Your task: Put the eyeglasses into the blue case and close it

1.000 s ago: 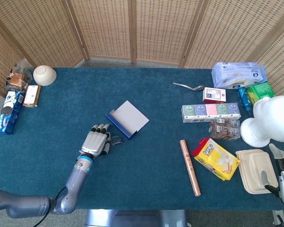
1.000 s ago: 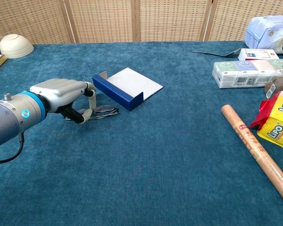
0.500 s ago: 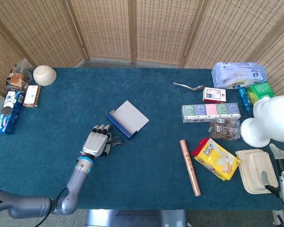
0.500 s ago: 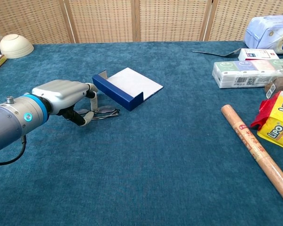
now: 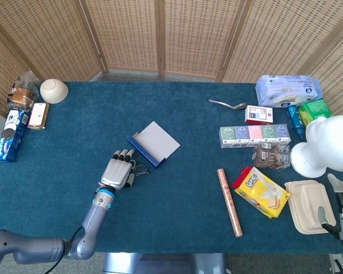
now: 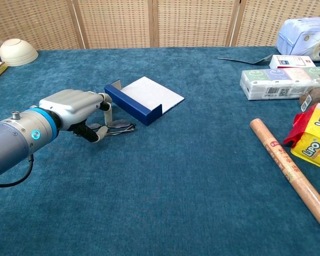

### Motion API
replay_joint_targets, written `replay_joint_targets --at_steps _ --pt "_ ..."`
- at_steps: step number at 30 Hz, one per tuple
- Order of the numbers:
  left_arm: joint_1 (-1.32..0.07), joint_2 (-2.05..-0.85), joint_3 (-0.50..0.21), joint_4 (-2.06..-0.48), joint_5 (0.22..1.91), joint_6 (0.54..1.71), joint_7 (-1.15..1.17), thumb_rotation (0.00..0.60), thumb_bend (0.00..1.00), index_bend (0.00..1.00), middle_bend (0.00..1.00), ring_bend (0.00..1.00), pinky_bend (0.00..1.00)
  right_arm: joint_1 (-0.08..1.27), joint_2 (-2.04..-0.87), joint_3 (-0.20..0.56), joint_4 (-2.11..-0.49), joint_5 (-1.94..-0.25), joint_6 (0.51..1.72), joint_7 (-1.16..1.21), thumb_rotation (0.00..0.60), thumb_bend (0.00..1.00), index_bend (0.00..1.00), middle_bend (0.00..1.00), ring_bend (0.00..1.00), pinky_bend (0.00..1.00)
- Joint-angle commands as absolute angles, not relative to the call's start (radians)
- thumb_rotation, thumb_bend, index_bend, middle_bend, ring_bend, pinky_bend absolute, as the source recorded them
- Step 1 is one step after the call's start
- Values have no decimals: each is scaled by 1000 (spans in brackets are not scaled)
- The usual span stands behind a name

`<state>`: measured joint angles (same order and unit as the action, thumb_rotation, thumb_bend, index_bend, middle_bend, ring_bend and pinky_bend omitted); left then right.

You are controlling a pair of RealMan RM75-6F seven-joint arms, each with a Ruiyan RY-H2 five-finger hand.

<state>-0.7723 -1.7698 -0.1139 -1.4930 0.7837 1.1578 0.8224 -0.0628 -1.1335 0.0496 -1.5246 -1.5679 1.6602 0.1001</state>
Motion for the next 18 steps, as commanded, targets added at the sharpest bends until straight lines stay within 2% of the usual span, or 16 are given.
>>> replay_joint_targets --at_steps 1,7,13,18 --pt "-769 -1767 -114 -1497 792 1160 818 458 469 369 102 84 118 -63 -1133 50 -1524 -1568 1661 99 594 472 0 148 164 325" --pt "-765 -1768 -107 -1496 792 1165 836 461 427 347 97 69 117 -59 -1132 51 -1527 -1578 1662 97 592 473 0 148 163 325" --pt "-764 -1780 -112 -1485 791 1167 843 512 420 328 89 56 123 -64 -1133 50 -1526 -1577 1669 102 589 481 0 148 164 333" --pt "-765 -1798 -123 -1468 796 1170 841 531 419 348 97 57 130 -71 -1130 51 -1525 -1576 1679 112 578 481 0 148 163 333"
